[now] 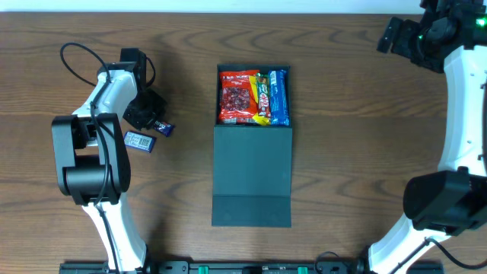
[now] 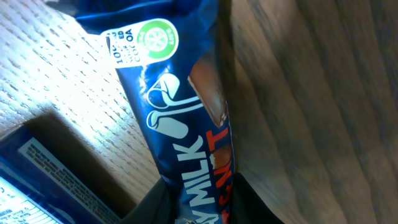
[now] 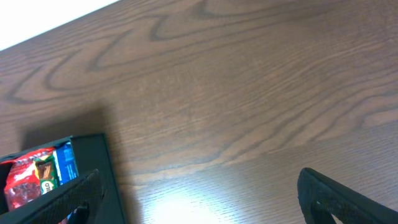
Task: Pack container
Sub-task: 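Carry the Dairy Milk bar with the left gripper over the box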
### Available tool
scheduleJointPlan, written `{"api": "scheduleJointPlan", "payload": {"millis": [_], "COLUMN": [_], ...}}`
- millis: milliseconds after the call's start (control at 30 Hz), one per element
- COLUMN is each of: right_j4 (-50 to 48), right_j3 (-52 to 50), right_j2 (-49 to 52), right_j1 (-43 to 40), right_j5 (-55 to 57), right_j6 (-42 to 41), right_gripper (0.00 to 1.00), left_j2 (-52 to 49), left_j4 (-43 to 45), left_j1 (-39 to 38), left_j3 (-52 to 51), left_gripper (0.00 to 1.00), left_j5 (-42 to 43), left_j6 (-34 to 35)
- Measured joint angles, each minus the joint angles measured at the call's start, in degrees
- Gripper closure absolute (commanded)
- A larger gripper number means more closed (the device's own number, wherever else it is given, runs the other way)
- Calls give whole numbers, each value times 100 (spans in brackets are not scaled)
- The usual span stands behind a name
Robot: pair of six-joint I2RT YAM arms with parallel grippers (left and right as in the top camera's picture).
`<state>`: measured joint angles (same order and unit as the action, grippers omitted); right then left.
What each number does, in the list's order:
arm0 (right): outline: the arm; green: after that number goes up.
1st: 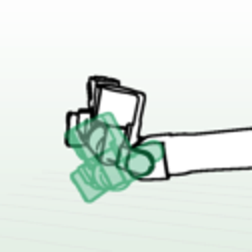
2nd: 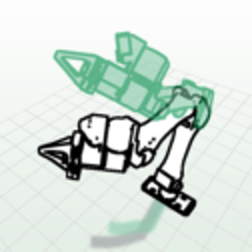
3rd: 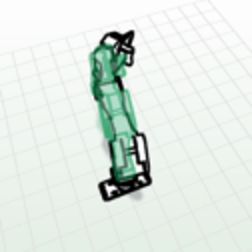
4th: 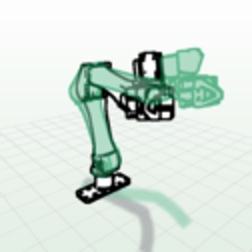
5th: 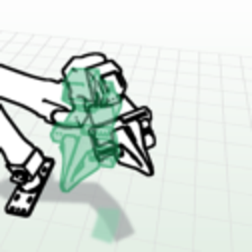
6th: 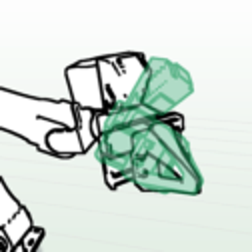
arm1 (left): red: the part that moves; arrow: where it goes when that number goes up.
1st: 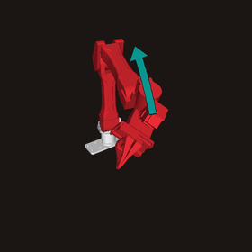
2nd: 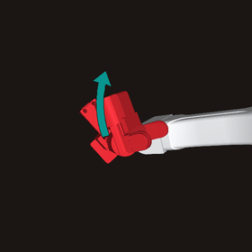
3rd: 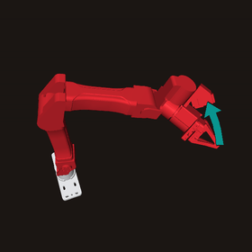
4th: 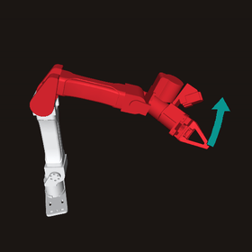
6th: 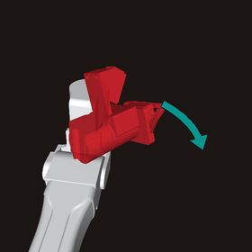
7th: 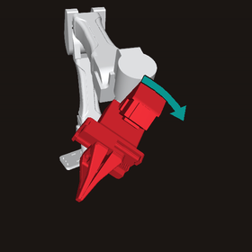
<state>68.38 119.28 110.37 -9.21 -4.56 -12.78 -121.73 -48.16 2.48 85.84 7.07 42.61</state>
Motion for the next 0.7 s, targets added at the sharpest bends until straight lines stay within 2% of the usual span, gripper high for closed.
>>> {"api": "scheduleJointPlan", "payload": {"millis": [133,467,567,700], "right_j4": [0,0,0,0], "right_j3": [0,0,0,0], "right_j2": [0,0,0,0], "right_j1": [0,0,0,0], "right_j5": [0,0,0,0], "right_j6": [0,0,-2,0], "right_gripper": [1,1,1,1], "left_j2": [0,186,566,1064], "left_j4": [-52,-219,-299,-468], "left_j1": [0,-74,-358,-1187], "left_j3": [0,63,407,1191], "left_gripper": [87,88,88,85], "left_j5": [0,-94,-262,-632], "left_j6": [-59,-243,-433,-817]}}
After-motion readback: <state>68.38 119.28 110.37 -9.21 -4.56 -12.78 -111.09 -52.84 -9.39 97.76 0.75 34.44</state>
